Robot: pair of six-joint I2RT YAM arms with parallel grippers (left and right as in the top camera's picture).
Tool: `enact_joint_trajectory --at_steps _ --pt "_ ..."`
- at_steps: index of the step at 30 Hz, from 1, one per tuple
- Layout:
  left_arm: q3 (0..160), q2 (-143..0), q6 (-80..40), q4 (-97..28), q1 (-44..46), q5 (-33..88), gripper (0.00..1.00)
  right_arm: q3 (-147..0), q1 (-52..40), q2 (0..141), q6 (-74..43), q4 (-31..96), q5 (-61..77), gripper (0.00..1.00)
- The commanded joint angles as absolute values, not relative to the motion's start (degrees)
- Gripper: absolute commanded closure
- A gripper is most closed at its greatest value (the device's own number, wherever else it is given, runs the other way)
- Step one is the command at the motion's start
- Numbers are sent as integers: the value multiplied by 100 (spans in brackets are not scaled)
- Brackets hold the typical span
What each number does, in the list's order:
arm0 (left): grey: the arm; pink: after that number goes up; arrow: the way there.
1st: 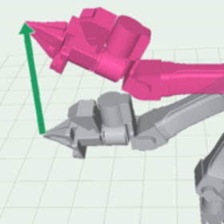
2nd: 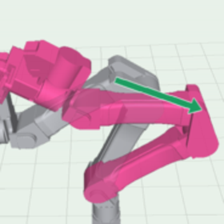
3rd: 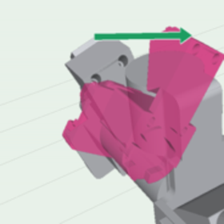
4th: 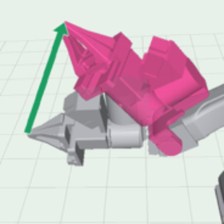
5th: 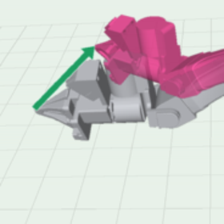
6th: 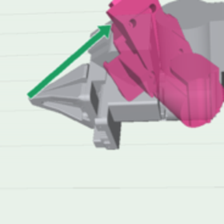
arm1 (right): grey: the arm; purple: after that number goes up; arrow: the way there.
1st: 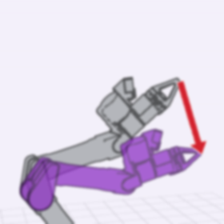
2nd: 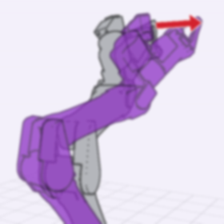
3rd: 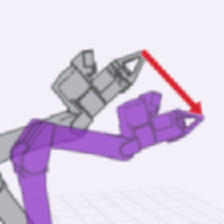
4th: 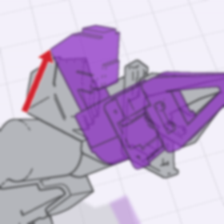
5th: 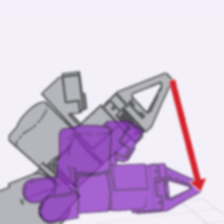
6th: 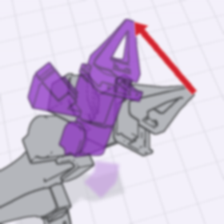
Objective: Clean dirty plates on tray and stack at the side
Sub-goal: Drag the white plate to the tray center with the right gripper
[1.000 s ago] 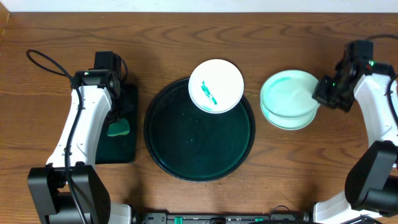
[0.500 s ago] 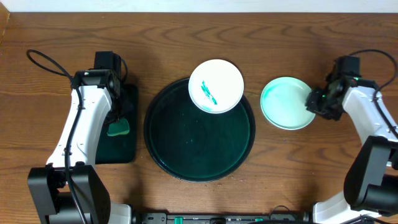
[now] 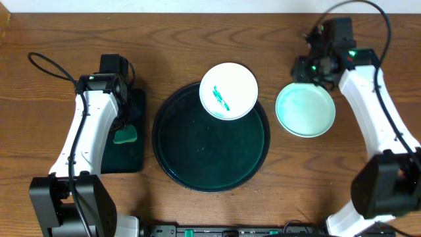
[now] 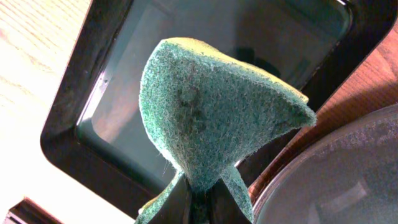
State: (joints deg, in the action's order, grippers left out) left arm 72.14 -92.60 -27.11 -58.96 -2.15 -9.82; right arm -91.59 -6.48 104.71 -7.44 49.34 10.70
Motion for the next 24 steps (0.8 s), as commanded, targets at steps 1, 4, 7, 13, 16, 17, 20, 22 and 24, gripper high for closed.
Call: enact_joint_trajectory --at_steps 1,4,7,13,16,17,20,22,24 --pt "7244 -9292 -2659 -5892 -233 -1118 93 -9810 -882 11212 -19 5076 1605 55" --pt "7244 -9292 -2661 -5885 -235 -1118 93 -10422 -1066 11821 456 5321 1802 50" --pt "7244 -9292 -2661 -5885 -233 -1118 93 -10930 -1256 12392 897 5513 1831 47" --pt "7244 -9292 -2661 -5887 -233 -1118 93 -11181 -1535 13010 1345 5325 1831 48" --pt "7244 -9292 -2661 -5887 -233 -1118 93 -11179 -1594 13183 1402 5199 1804 51" --pt "7244 -9292 -2661 -5887 -233 -1118 93 -11179 -1605 13249 1402 5155 1804 52" --pt "7244 -9292 -2661 -5889 -233 -1118 93 -11179 -1612 13417 1398 5046 1806 61" --pt "7244 -9292 -2661 -5889 -233 -1118 93 -11179 -1612 13458 1398 5024 1804 68" --pt "7244 -9292 -2661 -5889 -233 -1118 93 -11179 -1612 13458 1389 5019 1806 78"
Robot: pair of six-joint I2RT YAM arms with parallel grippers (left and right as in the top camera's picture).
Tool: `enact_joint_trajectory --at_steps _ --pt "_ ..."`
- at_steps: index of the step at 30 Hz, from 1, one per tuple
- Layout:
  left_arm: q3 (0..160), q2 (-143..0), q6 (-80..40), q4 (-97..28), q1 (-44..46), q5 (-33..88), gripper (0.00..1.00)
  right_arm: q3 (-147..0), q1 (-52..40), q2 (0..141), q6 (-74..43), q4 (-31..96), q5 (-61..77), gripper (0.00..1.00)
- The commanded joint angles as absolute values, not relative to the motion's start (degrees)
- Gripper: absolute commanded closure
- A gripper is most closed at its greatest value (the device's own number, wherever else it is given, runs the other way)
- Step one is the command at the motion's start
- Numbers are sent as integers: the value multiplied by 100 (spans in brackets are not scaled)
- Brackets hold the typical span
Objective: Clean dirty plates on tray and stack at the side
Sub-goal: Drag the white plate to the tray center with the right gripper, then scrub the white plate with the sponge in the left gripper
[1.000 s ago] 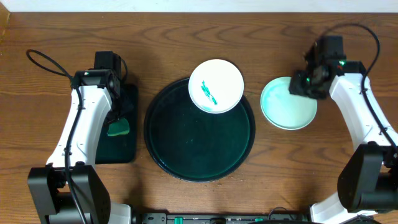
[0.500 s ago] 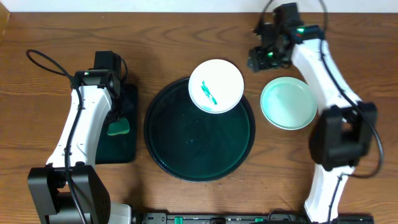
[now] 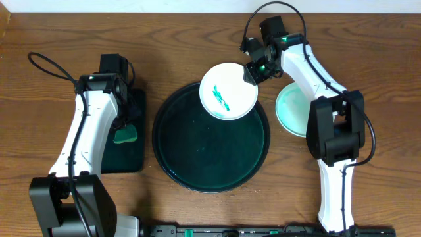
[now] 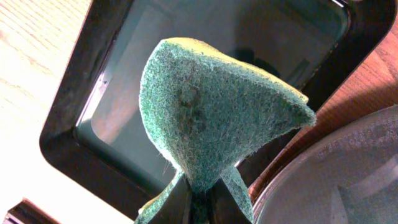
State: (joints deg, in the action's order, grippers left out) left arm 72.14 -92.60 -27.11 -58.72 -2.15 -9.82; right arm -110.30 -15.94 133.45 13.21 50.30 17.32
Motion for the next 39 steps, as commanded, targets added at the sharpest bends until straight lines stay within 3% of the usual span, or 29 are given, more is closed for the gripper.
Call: enact_joint_trajectory --at_steps 1,4,5,24,39 --pt "7244 -9292 -2661 -5887 -233 -1118 93 -11179 -1612 13458 1376 5022 1806 84" --pt "7244 -9292 -2661 -5887 -233 -1118 92 -11179 -1625 13458 1321 5059 1817 98" --pt "7244 -9292 -2661 -5887 -235 -1118 93 -11181 -1629 13458 1269 5085 1837 99" --pt "7244 -9292 -2661 -5865 -233 -1118 93 -10947 -2034 12700 -642 6899 2421 99" --pt "7244 -9290 -2576 -5730 -180 -379 93 -9354 -2910 12700 -2622 5583 1535 99"
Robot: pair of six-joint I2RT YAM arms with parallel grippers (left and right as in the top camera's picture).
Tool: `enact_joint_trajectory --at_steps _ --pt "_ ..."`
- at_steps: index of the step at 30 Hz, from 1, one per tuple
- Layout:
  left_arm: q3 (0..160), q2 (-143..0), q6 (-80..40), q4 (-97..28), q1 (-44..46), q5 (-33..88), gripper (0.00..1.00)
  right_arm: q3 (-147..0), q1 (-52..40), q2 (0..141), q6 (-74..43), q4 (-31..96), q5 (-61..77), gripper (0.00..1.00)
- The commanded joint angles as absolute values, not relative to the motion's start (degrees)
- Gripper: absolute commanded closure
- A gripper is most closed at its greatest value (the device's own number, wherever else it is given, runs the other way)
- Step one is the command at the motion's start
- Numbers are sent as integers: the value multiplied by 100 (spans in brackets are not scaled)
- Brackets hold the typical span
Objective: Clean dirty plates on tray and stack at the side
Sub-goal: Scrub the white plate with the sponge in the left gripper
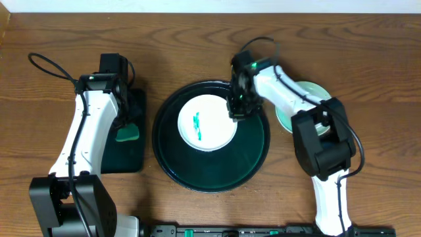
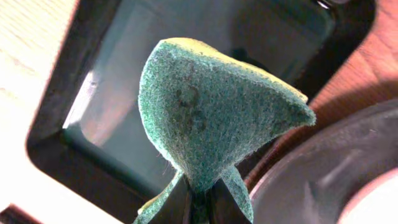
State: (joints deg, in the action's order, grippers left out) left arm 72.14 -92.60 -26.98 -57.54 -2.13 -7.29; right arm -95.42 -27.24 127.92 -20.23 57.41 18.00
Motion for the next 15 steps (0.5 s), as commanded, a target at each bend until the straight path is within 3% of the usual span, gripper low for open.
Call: enact_joint_trajectory --at_steps 1,6,15 --pt "7244 -9290 -2488 -5684 -143 -163 93 -9277 -2982 12700 -2716 5496 1433 99" --pt "7244 -9290 -2484 -5439 237 506 93 -9168 -3107 12700 -2851 5398 1162 99" --pt "7244 -9476 -2484 -4609 1400 558 93 -9166 -3096 12700 -2845 5398 1164 99"
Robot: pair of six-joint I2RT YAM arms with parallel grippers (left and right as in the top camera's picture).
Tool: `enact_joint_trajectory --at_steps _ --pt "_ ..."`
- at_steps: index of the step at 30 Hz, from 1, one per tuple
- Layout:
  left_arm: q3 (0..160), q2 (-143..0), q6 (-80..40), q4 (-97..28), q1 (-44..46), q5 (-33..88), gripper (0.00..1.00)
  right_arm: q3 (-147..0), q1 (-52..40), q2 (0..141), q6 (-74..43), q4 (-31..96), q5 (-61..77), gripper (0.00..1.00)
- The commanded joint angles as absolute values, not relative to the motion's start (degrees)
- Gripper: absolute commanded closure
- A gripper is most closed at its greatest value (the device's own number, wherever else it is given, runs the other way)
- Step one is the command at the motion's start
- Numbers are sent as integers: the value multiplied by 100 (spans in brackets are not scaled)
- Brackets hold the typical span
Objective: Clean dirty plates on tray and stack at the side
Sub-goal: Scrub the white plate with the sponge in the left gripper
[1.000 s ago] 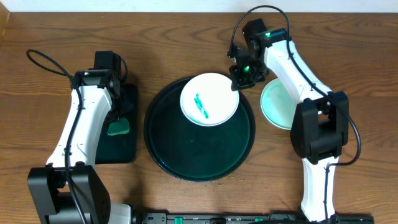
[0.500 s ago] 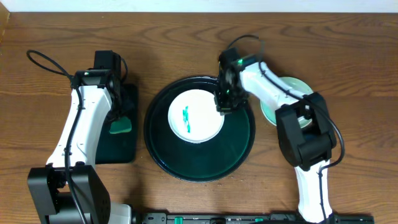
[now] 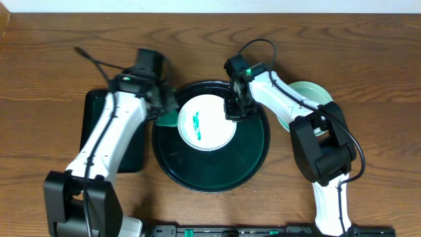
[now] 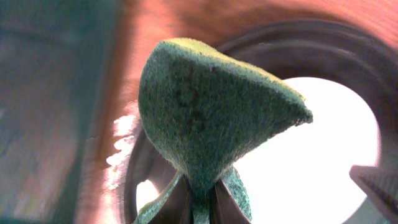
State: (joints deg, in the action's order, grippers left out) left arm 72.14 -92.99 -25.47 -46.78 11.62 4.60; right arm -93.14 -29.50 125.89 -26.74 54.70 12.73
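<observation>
A white plate point(image 3: 207, 122) with a green smear lies in the middle of the round dark tray point(image 3: 210, 172). My left gripper point(image 3: 164, 113) is shut on a green sponge point(image 4: 211, 106) and hovers over the tray's left rim, just left of the plate point(image 4: 323, 143). At the plate's right rim, my right gripper point(image 3: 231, 108) grips the edge. A pale green plate point(image 3: 317, 99) sits on the table right of the tray, partly hidden by the right arm.
On the left lies a black rectangular tray point(image 3: 92, 138), beside the left arm. The right arm reaches across the round tray's upper right rim point(image 3: 263, 112). Wooden table point(image 3: 368, 164) surrounds everything.
My left gripper with the sponge has moved from over the black rectangular tray to the round tray's left rim, next to the white plate. The right gripper and the plate have stayed put.
The white plate first rested on the round tray's far rim, with my right gripper over the pale green plate. The right gripper then reached the white plate's edge, and afterwards the plate lay in the tray's middle. The left gripper held the sponge throughout and is now beside the plate.
</observation>
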Motion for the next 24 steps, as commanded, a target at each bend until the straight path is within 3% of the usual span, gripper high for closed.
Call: enact_joint_trajectory --at_steps 1,15,24 --pt "7244 -9555 -2484 -4567 1494 558 93 -9166 -3096 12700 -2845 5398 1164 99" --pt "7244 -10895 -2397 -4123 2099 1321 93 -9166 -3096 12700 -2842 5376 1162 99" --pt "7244 -11159 -1085 -3765 2167 3699 93 -9166 -3096 12700 -2842 5358 1164 99"
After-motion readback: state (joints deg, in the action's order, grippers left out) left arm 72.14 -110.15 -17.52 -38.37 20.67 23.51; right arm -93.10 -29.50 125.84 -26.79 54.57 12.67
